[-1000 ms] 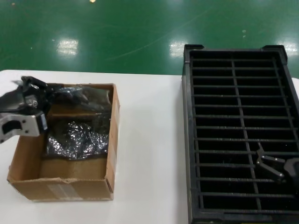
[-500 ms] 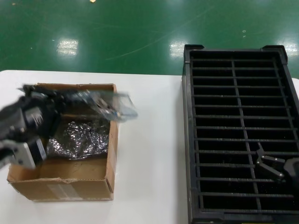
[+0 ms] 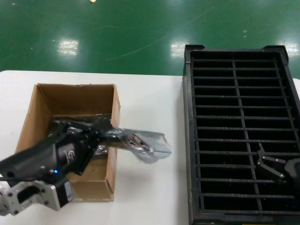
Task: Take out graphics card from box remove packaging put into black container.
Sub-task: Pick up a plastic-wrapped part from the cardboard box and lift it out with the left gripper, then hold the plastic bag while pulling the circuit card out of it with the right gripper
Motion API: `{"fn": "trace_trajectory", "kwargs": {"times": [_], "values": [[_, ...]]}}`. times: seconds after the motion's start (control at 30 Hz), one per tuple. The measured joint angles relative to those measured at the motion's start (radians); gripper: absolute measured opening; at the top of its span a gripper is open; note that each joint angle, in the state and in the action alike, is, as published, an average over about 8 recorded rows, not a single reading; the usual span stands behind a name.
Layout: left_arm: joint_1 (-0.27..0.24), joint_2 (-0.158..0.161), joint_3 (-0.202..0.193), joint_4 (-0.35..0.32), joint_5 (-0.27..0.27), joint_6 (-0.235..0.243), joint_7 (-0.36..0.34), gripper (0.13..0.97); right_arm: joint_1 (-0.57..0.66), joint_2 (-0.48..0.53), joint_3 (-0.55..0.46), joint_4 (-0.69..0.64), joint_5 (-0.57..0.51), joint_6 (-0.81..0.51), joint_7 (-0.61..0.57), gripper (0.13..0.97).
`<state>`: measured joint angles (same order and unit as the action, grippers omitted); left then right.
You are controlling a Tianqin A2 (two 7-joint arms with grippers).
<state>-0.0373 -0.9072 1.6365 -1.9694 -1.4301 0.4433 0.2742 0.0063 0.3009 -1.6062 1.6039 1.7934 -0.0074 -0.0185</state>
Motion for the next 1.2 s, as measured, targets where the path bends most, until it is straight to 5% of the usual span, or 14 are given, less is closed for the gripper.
{"fn": "trace_trajectory", "kwargs": {"times": [0.47, 0.9, 1.2], "values": [[-0.005, 0.003, 0.021, -0.004, -0.008, 0.007, 0.020, 0.140, 0.037, -0.014, -0.038, 0.006, -0.007, -0.043, -0.009, 0.966], [-0.005, 0.003, 0.021, -0.004, -0.008, 0.007, 0.019, 0.140, 0.181, 0.025, -0.269, 0.033, -0.017, -0.051, 0.063, 0.925], [-0.005, 0.003, 0.021, -0.004, -0.008, 0.007, 0.019, 0.140, 0.301, 0.144, -0.478, 0.026, 0.048, 0.028, 0.055, 0.861]]}}
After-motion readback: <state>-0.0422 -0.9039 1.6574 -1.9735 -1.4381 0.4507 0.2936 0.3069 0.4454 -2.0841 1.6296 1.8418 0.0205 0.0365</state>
